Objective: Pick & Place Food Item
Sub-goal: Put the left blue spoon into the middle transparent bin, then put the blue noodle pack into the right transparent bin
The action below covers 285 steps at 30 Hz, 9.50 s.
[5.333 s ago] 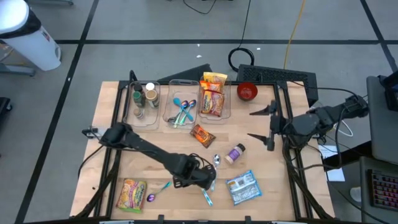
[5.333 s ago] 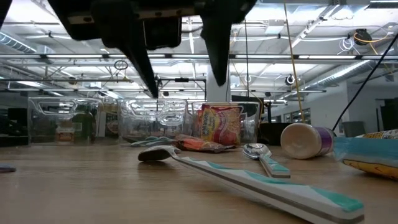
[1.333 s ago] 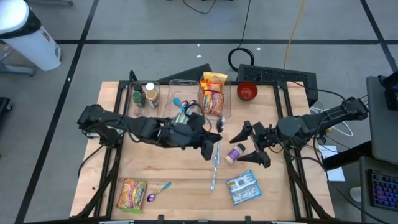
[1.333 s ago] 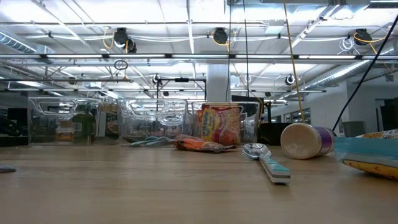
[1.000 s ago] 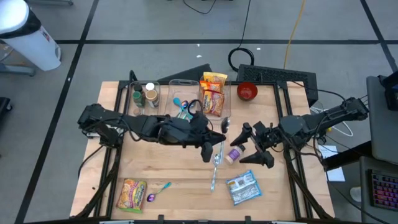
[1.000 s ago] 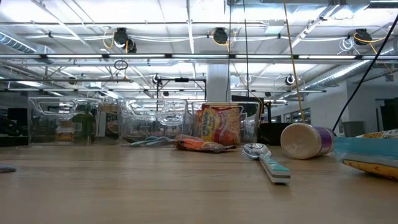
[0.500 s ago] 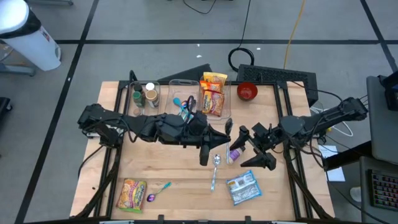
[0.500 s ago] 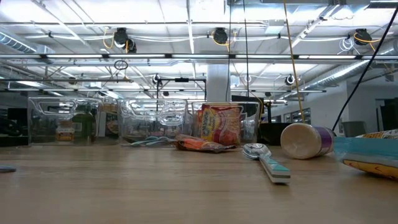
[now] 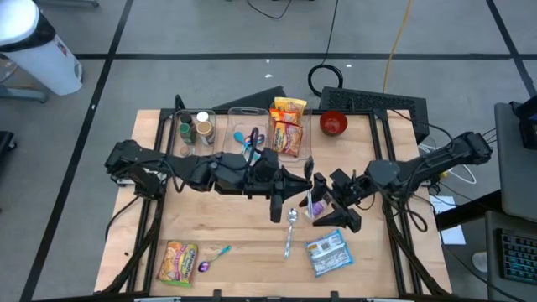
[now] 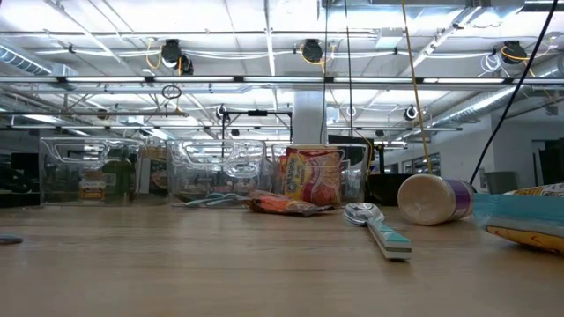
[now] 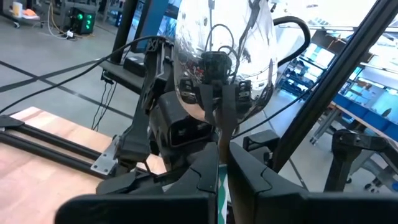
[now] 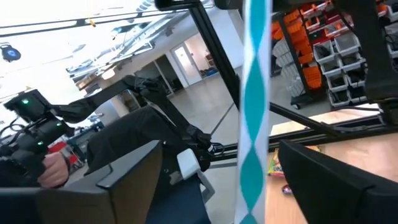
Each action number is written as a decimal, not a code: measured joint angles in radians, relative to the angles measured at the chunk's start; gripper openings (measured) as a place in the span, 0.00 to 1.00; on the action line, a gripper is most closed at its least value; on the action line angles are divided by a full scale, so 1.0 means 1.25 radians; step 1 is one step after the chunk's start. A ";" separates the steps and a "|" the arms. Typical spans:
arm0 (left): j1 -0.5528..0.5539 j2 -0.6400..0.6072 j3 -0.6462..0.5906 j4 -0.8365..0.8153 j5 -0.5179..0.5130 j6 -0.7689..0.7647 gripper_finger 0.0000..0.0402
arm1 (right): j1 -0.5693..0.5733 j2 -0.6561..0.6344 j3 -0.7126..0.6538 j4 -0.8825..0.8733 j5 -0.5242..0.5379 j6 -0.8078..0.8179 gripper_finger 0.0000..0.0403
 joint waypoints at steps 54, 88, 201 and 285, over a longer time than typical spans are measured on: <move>0.054 0.004 0.000 -0.004 0.006 -0.083 0.50 | -0.112 -0.030 0.000 0.052 -0.021 0.020 0.08; 0.087 0.037 -0.001 -0.022 0.006 -0.104 0.08 | -0.171 -0.042 0.000 0.031 -0.061 0.008 0.43; 0.603 0.218 -0.292 -0.654 0.282 -0.107 0.30 | -0.061 -0.197 -0.258 0.007 0.465 0.102 0.52; -0.116 -0.197 -0.417 0.480 -0.263 -0.086 0.34 | -0.147 -0.238 -0.258 0.094 -0.115 0.016 0.52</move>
